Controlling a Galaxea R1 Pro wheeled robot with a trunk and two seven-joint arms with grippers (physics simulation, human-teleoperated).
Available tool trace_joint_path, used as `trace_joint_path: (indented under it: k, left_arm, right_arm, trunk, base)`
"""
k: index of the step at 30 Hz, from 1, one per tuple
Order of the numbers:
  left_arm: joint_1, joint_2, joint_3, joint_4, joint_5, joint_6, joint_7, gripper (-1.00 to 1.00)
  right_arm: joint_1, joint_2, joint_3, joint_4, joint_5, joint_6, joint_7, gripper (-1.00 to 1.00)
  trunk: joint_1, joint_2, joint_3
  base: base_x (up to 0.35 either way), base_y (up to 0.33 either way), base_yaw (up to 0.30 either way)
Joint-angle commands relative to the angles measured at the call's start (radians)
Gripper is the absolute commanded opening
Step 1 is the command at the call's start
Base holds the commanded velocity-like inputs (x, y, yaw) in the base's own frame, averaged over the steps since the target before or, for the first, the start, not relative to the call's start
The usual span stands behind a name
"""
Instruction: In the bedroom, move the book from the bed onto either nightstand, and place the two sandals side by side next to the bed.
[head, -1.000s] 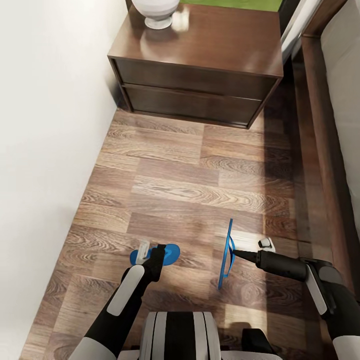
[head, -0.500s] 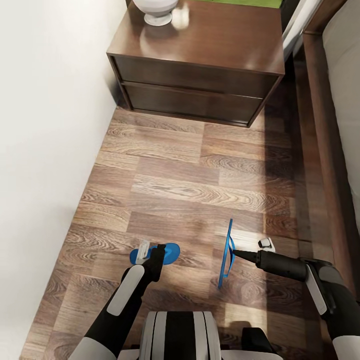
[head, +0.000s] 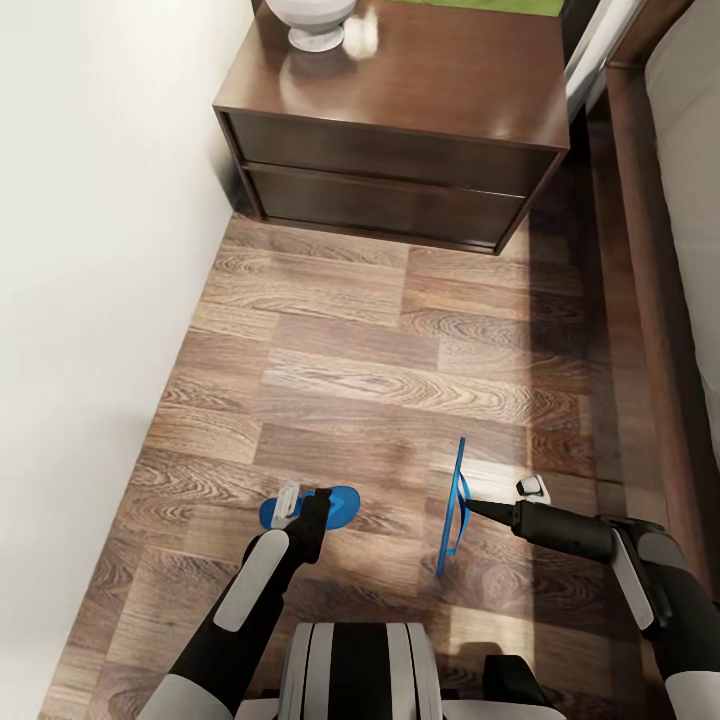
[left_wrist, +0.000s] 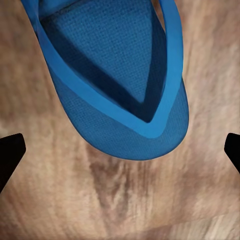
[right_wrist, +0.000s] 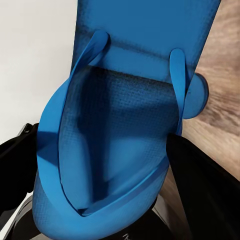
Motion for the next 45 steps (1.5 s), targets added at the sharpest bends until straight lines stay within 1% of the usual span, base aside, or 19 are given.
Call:
trace_joint_path:
  k: [1, 32, 35, 38, 39, 40, 43, 45]
  left_arm:
    - [0.0, 0.0, 0.0, -0.001, 0.005, -0.002, 0.004, 1.0]
    - [0.0, 0.0, -0.001, -0.001, 0.003, -0.004, 0.005, 1.0]
    - [0.0, 0.0, -0.001, -0.002, 0.003, -0.035, 0.007, 1.0]
    - [0.0, 0.0, -0.001, -0.011, 0.004, -0.107, 0.013, 1.0]
    - [0.0, 0.0, -0.002, -0.022, 0.004, -0.141, 0.014, 1.0]
    - [0.0, 0.0, -0.002, -0.026, 0.004, -0.157, 0.014, 1.0]
    - [0.0, 0.0, -0.002, -0.031, 0.003, -0.187, 0.015, 1.0]
    - [0.0, 0.0, -0.002, -0.031, 0.003, -0.193, 0.015, 1.0]
  right_arm:
    - [0.0, 0.0, 0.0, 0.0, -0.003, 0.007, 0.001, -1.0]
    - [0.0, 0.0, 0.0, -0.001, -0.003, 0.007, 0.001, -1.0]
    - [0.0, 0.0, 0.0, -0.001, -0.003, 0.007, 0.001, -1.0]
    - [0.0, 0.001, 0.0, 0.0, -0.003, 0.007, 0.001, -1.0]
    - [0.0, 0.001, 0.0, 0.0, -0.002, 0.007, 0.001, -1.0]
    - [0.0, 0.001, 0.0, 0.0, -0.002, 0.007, 0.001, -1.0]
    - [0.0, 0.001, 0.0, 0.0, -0.002, 0.007, 0.001, -1.0]
    - [0.0, 0.001, 0.0, 0.0, -0.001, 0.006, 0.001, -1.0]
  trunk:
    - [0.0, 0.0, 0.0]
    - [0.0, 0.0, 0.0]
    - [0.0, 0.0, 0.0]
    - [0.0, 0.0, 0.0]
    - [0.0, 0.0, 0.0]
    - [0.0, 0.0, 0.0]
    - [0.0, 0.0, 0.0]
    - [0.0, 0.0, 0.0]
  base:
    - [0.0, 0.0, 0.0]
    - [0.049, 0.0, 0.0]
    - [0.0, 0.0, 0.0]
    - [0.0, 0.0, 0.0]
    - [0.0, 0.0, 0.0]
    - [0.0, 0.0, 0.0]
    - [0.0, 0.0, 0.0]
    - [0.0, 0.0, 0.0]
